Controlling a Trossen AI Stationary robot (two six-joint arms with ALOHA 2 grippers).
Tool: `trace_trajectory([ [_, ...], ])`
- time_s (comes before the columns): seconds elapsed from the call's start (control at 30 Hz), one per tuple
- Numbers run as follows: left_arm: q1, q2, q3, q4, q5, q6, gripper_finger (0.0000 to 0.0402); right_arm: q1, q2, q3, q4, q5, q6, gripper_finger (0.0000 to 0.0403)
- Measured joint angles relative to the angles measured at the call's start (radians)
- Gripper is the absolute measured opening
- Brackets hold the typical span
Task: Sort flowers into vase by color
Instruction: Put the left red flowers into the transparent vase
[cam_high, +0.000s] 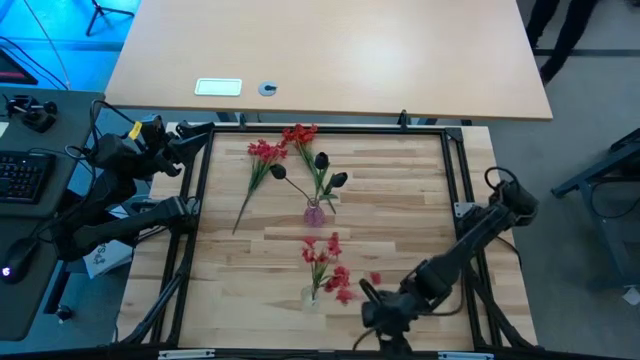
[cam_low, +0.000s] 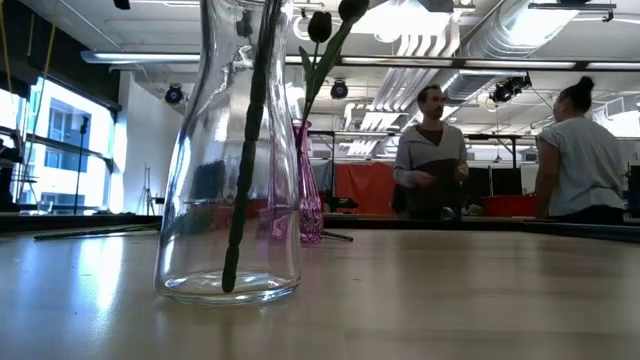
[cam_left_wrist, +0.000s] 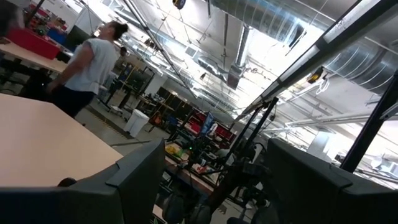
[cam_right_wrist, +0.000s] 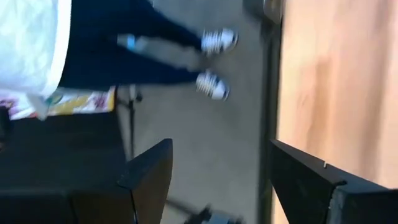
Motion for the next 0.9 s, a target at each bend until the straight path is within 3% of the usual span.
trace_trajectory([
  [0.27,0.000,0.010,0.000,-0.034,0.021,-0.055,0.0271,0.142,-0.022,0.000,-0.140,-0.157,0.241,0.0247],
  [0.43,0.000,0.035,0.007,-0.102,0.021,-0.080,0.0271,0.251,-0.085,0.000,-0.231,-0.107,0.414,0.0247],
  [0.53,0.000,0.079,0.056,-0.228,0.023,-0.055,0.0271,0.285,-0.148,0.000,-0.274,0.083,0.525,0.0247],
  [0.8,0.000,0.248,0.280,-0.663,0.004,0.128,0.0271,0.258,-0.300,0.000,-0.561,0.939,0.734,0.0247],
  [0.9,0.000,0.292,0.314,-0.864,-0.069,0.119,0.0271,0.213,-0.331,0.000,-0.744,1.043,0.812,0.0247],
])
